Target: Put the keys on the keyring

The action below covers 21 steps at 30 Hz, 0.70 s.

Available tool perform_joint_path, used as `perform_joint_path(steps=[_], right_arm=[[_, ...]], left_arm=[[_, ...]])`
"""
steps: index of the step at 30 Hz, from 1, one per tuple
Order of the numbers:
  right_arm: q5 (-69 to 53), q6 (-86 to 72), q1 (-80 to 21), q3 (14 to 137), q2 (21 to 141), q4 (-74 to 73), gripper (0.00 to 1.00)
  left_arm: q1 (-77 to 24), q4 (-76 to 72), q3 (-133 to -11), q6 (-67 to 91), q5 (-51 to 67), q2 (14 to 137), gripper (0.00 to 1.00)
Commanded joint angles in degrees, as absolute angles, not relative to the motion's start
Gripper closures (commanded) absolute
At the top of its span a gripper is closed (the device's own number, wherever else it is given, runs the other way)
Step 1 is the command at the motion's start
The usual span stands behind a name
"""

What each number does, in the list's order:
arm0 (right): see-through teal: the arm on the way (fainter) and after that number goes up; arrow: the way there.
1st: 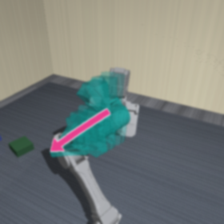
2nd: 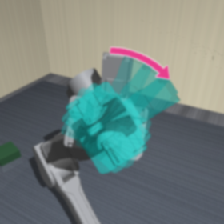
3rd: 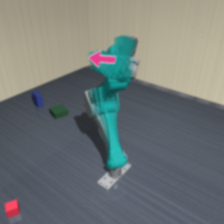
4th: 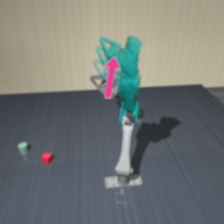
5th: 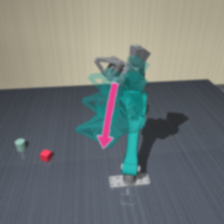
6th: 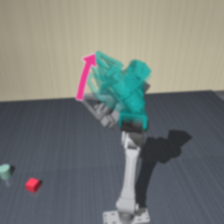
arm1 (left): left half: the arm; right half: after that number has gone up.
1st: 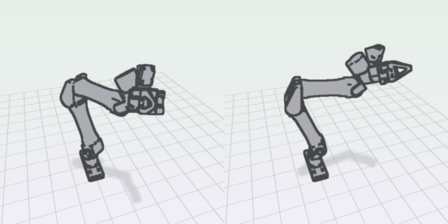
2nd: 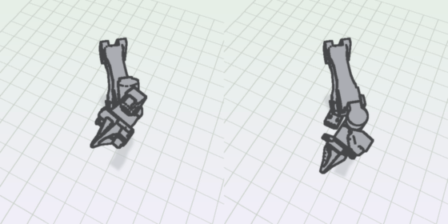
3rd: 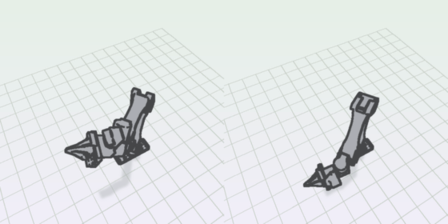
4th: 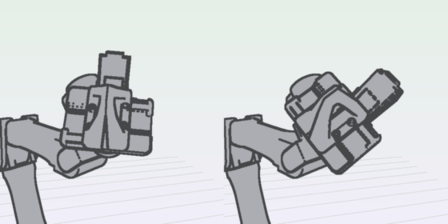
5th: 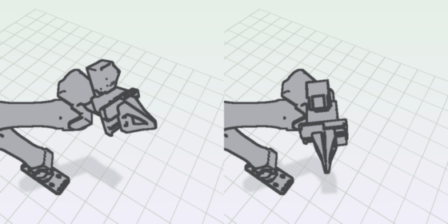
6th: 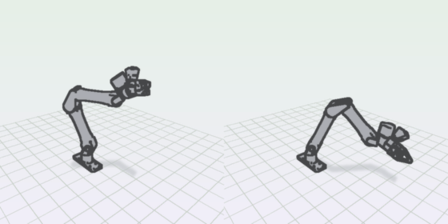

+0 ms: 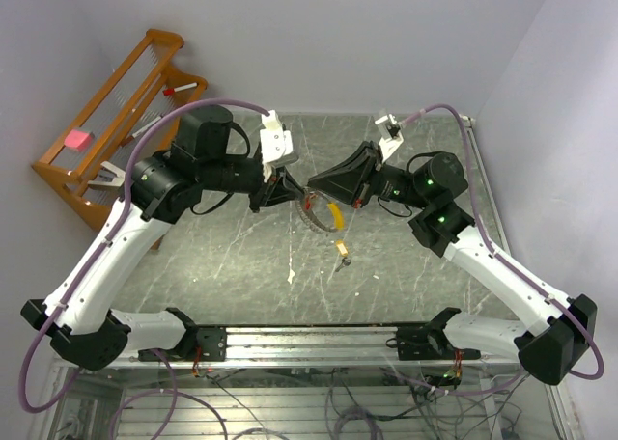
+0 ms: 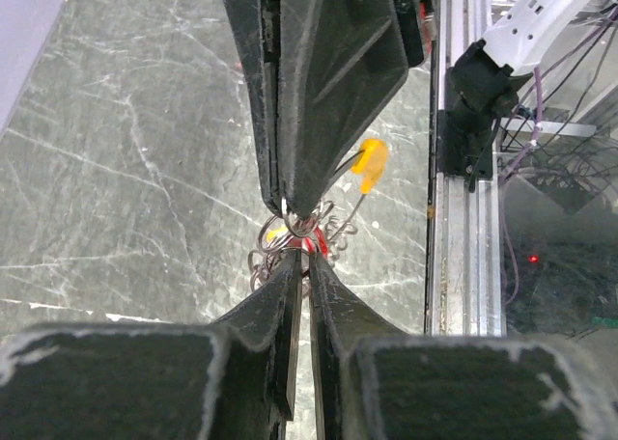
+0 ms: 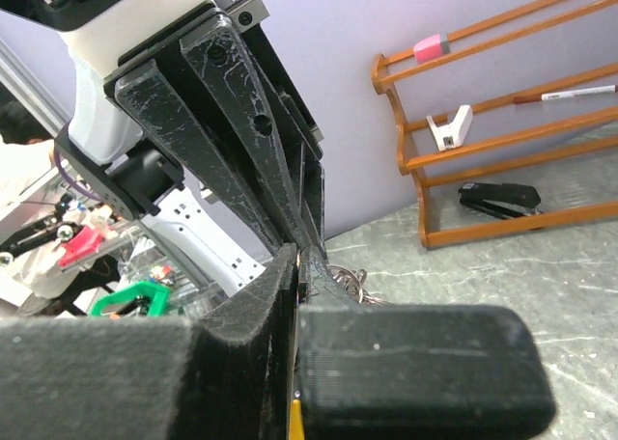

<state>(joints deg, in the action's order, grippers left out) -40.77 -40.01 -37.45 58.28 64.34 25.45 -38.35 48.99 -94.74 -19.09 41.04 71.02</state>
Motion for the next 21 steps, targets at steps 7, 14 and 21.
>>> perform_joint_path(steps=[7,14,21], right_arm=[[-42.1,-40.8,-37.2,59.9,64.8,29.0,1.00],[-40.8,-39.3,-37.2,59.9,64.5,27.1,1.00],[-40.1,-39.0,-37.2,59.9,64.6,26.7,1.00]], left_arm=[[-38.4,45.3,-95.8,-16.6,37.9,71.0,0.82],[-38.4,45.2,-96.4,-15.0,42.0,71.5,0.82],[-38.4,45.1,-96.2,-13.2,47.4,71.1,0.80]])
